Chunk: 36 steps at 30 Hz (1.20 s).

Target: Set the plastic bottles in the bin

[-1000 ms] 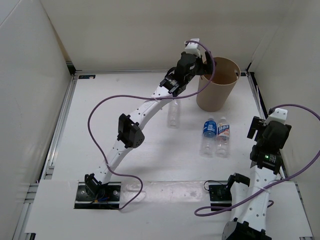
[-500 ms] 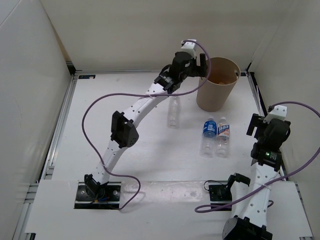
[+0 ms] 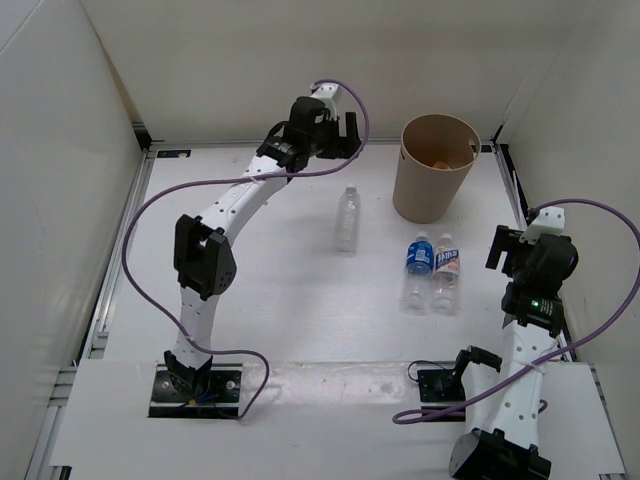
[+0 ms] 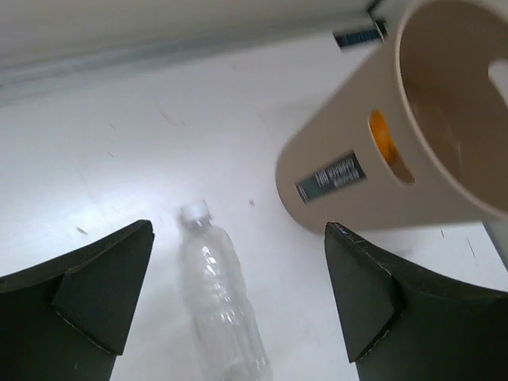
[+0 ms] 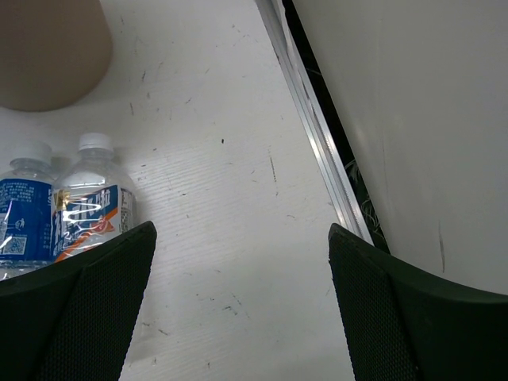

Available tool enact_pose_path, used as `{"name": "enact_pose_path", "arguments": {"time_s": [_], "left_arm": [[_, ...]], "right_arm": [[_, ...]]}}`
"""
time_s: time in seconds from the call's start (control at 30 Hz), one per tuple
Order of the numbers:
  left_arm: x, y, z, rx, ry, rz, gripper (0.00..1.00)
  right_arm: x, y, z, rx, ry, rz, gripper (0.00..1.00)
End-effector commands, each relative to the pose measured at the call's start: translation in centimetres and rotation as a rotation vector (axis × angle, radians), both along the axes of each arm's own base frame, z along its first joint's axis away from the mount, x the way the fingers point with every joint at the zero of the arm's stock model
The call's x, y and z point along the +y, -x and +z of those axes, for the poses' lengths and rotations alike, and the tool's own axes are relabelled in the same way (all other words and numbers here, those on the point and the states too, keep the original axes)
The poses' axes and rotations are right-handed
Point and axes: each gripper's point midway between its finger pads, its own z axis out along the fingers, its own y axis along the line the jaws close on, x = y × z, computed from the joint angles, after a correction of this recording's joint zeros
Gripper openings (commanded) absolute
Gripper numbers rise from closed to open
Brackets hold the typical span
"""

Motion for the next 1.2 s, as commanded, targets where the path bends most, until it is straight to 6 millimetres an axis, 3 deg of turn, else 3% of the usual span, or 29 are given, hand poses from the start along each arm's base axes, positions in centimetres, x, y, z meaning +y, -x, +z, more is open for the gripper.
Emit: {"name": "enact_pose_path", "arguments": {"time_s": [0.0,0.17,0.27,0.3,0.33,0.4,0.47,0.7,1.17], "left_arm": [[-3.0,3.8,-4.1,0.172,0.009,-0.201,0.99],[-4.1,4.9,-7.3,0.266,-0.006,-0.265,0.99],[-4.0,4.8,-9.3,0.34,-0.025,-0.269,0.99],[-3.5,5.7,-10.6,0.399,-0.059,-0.28,0.99],[-3.8,5.3,-11.7,0.41,-0.075,-0.287,0.99],[-3.6,5.9,-11.9,0.445,-0.095,-0.301,0.99],[-3.1,6.0,-13.9,0.483,-0.128,-0.286,0.99],[-1.7,6.5,-16.3,0.532,-0.185,-0.244,0.99],[-2.6,5.8,-20.8,0.676,-0.137,-0.173,0.97]], "right_arm": [[0.0,-0.5,1.5,-0.035,0.03,0.019,0.9],[-0.1,-0.4,1.4,-0.026,0.037,0.02,0.9],[-0.1,-0.2,1.2,-0.014,0.037,0.019,0.9],[-0.1,0.0,1.1,-0.009,0.034,0.017,0.9],[0.0,0.0,0.9,-0.006,0.032,0.019,0.9],[-0.1,0.0,1.0,-0.004,0.034,0.014,0.9],[-0.2,0.2,1.0,-0.001,0.036,0.008,0.9],[0.2,0.4,0.7,0.018,0.033,0.034,0.9],[0.5,0.7,0.2,0.059,0.059,0.063,0.9]]}}
